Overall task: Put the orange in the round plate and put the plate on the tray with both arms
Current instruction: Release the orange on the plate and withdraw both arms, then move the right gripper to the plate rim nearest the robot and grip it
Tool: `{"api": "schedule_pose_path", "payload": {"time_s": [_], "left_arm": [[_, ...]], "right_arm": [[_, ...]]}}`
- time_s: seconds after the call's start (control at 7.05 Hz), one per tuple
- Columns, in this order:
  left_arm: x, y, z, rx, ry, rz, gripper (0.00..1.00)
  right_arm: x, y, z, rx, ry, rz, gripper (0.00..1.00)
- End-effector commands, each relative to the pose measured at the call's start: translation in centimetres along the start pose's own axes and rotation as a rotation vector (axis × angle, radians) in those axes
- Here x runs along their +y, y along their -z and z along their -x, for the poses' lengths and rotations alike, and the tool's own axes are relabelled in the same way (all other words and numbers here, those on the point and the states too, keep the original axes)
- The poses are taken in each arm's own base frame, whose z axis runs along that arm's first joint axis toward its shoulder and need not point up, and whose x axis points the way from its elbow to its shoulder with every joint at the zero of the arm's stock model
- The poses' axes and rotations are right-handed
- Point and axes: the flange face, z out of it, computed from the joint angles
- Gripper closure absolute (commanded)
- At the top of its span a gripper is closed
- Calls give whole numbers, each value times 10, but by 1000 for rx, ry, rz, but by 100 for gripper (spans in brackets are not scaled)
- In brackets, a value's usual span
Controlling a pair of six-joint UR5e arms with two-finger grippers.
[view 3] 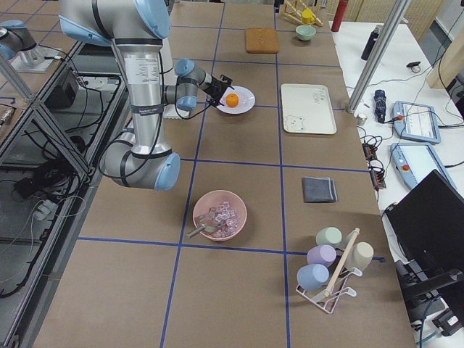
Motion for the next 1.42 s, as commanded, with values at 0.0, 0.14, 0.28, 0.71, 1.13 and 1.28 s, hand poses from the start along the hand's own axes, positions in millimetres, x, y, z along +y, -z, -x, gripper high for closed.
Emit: {"api": "schedule_pose_path", "payload": {"time_s": [0.0,0.14,0.28,0.71,1.13,1.28], "left_arm": [[80,-9,125,57,106,2,1],[117,-23,157,66,54,23,1],[135,-17,177,64,65,17,1],[150,-18,184,68,88,18,1],[152,-19,184,68,90,18,1],[152,-18,184,67,89,17,1]], "right_arm": [[15,-4,-14,1,-6,-12,2],[22,-8,-23,5,-7,-19,1],[29,-15,-31,12,-53,-29,2],[60,-55,-36,27,-36,-52,6],[49,-75,-49,51,-19,-93,28],[45,-80,-46,48,-23,-105,30]]}}
